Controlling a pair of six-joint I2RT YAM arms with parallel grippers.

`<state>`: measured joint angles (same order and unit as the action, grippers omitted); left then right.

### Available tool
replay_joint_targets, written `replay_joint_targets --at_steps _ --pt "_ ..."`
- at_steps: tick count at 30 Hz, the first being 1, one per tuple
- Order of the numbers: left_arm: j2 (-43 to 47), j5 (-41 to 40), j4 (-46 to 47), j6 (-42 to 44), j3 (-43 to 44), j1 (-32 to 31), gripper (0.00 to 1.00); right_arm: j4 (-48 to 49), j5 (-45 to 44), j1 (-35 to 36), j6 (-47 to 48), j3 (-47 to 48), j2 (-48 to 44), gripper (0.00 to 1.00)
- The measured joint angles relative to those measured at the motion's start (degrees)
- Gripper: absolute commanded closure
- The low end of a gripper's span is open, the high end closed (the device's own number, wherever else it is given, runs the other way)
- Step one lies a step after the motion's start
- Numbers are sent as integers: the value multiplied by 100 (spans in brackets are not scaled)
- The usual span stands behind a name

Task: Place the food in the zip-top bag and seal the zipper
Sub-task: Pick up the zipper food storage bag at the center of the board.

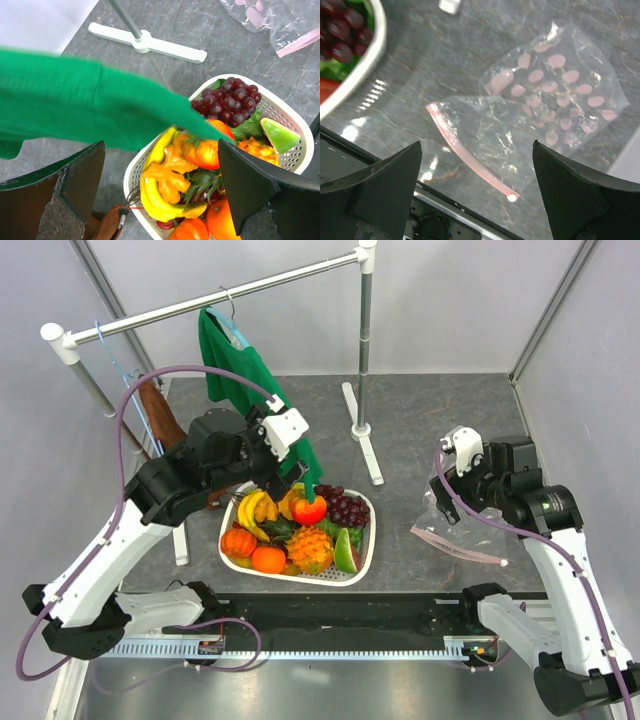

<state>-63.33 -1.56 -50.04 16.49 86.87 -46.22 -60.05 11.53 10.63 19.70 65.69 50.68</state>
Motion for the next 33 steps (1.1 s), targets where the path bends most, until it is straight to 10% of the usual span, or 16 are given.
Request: replay_joint_targets --at_steps 33 --pt "11 1318 1038 271 -1335 -979 0 413 -1650 0 3246 -3008 509 9"
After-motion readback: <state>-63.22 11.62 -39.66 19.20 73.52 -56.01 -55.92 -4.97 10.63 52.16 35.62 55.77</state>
